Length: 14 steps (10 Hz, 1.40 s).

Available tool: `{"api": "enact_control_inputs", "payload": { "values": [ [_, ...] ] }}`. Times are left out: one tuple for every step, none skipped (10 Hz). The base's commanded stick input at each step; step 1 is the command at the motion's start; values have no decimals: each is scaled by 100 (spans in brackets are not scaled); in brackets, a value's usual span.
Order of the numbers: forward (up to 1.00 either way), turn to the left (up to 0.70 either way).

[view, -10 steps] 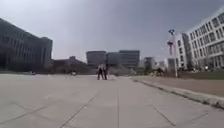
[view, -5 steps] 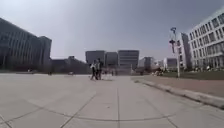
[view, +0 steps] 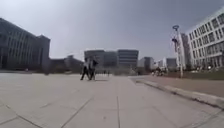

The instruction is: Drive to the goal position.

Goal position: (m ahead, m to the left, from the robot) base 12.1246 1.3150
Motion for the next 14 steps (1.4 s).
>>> {"api": "enact_control_inputs", "payload": {
  "values": [
    [85, 23],
    [85, 23],
    [85, 23],
    [85, 19],
    [85, 3],
    [85, 0],
    [85, 0],
    [85, 0],
    [85, 0],
    [85, 0],
    [85, 0],
    [85, 0],
    [85, 0],
    [85, 0]
  ]
}}
